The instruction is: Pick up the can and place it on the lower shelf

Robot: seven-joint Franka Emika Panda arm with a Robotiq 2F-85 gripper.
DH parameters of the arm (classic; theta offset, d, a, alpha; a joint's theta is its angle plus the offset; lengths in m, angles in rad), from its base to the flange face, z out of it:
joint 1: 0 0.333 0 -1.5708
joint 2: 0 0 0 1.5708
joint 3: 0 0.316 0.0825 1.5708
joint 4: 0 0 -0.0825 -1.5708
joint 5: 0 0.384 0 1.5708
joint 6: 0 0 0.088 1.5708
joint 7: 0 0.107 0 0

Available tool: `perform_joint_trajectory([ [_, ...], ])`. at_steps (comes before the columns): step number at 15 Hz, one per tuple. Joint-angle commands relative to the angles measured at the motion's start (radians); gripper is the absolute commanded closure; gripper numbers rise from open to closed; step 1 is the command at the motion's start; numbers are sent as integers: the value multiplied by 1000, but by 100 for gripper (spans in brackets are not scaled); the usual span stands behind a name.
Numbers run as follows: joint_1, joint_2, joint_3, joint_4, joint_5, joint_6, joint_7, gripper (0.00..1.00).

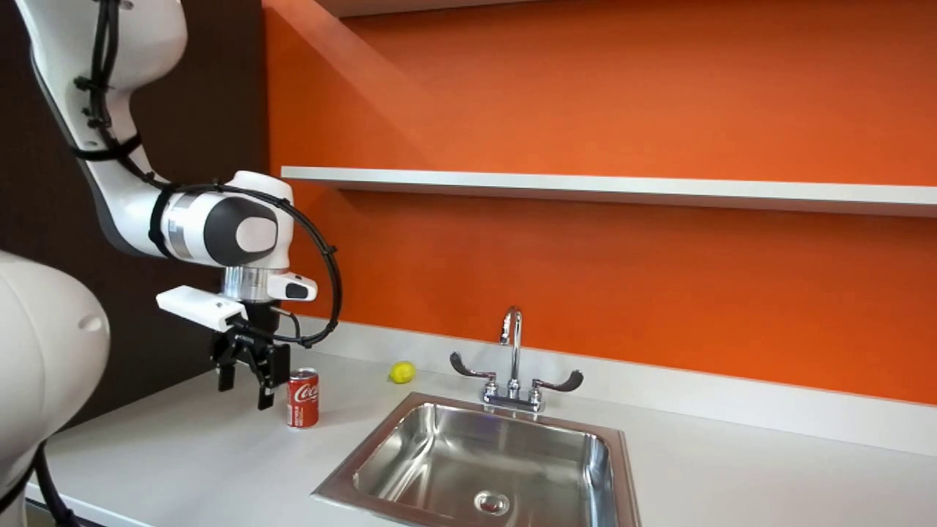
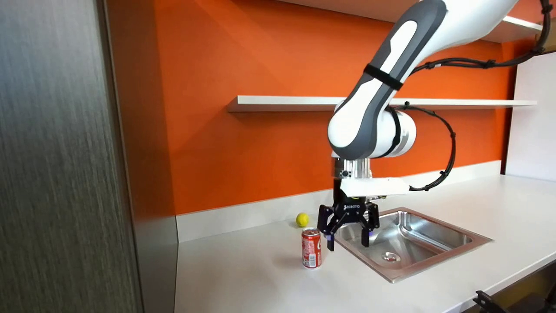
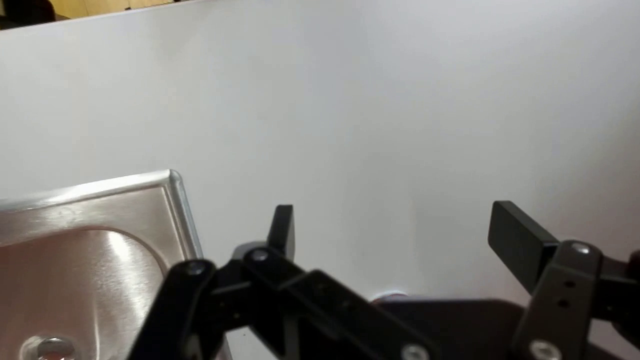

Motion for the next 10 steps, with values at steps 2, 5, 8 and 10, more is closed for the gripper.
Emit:
perform_joint_trajectory([
  [2, 4, 141, 14, 50, -115, 62, 37, 0],
  [5, 21, 204, 13, 81, -178, 84, 49, 0],
  [8, 39, 254, 5, 120, -200, 110, 52, 0],
  [10, 43, 281, 1, 147, -180, 122, 42, 0],
])
